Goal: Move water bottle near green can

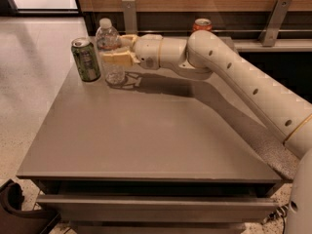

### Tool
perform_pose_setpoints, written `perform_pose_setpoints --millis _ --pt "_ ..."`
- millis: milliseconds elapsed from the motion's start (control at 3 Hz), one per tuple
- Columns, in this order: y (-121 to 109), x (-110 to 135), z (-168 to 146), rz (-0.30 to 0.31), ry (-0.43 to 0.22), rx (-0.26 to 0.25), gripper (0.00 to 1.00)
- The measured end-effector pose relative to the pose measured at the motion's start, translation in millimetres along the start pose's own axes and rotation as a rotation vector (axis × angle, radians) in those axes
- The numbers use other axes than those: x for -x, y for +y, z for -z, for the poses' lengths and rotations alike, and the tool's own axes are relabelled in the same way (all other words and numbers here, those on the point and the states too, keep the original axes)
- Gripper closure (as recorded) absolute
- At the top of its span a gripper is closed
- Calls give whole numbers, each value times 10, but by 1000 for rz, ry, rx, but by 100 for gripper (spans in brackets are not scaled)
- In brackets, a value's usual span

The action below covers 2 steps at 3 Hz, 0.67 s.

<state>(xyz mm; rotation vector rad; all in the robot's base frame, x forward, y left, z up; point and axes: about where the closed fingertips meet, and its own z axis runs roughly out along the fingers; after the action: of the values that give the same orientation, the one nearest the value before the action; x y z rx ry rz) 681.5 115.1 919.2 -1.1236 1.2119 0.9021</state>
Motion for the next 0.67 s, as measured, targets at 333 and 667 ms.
perform_pose_setpoints --millis 333,667 --pt "54 -9 -80 56 42 36 100" --pt "39 4 -102 44 93 84 100"
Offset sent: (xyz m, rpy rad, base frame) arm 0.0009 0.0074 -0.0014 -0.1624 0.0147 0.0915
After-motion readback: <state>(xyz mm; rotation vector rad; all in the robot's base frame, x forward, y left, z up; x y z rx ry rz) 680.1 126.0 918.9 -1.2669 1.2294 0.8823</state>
